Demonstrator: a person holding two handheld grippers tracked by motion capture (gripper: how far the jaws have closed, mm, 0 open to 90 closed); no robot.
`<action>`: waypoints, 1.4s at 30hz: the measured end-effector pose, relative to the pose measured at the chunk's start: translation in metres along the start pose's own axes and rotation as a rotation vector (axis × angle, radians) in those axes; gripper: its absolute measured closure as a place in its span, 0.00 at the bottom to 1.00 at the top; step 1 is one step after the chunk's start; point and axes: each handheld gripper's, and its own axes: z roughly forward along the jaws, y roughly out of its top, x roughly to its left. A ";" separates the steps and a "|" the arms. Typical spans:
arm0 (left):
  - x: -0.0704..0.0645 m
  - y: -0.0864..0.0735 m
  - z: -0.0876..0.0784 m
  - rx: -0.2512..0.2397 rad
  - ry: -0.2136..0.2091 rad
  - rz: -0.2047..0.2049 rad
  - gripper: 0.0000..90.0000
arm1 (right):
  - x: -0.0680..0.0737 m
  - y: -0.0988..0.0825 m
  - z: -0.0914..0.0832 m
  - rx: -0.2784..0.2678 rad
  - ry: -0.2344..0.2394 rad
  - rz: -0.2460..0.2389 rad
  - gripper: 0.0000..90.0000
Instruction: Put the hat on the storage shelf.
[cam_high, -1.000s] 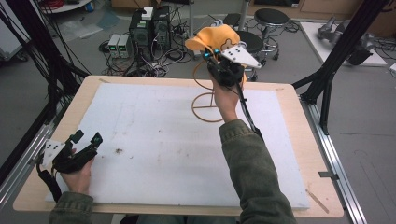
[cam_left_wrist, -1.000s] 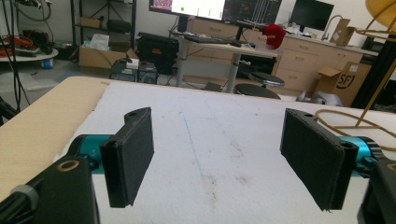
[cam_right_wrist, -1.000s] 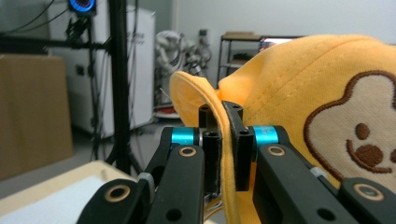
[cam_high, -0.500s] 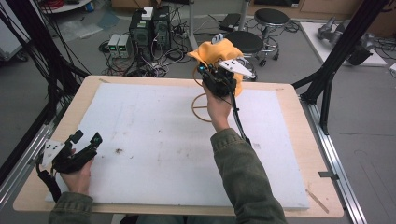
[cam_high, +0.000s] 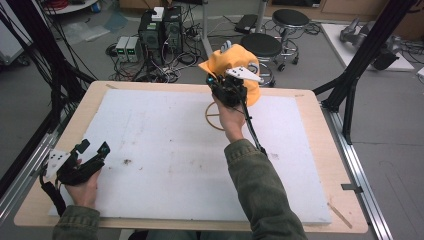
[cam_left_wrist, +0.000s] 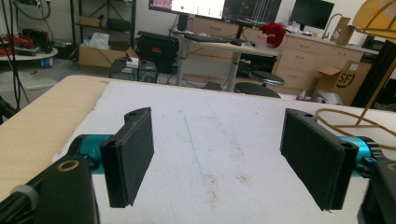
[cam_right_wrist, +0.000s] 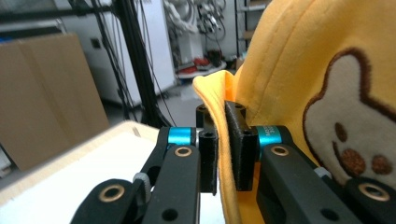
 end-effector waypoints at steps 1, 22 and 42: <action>0.000 0.000 0.000 0.000 -0.001 0.000 0.29 | 0.000 -0.001 0.001 0.017 -0.011 -0.006 0.92; -0.001 0.000 0.001 0.006 0.000 0.000 0.29 | 0.014 -0.010 0.012 0.155 -0.110 -0.043 0.78; 0.006 -0.001 -0.006 0.005 0.022 -0.007 0.29 | 0.022 0.006 -0.003 0.042 0.026 -0.011 0.38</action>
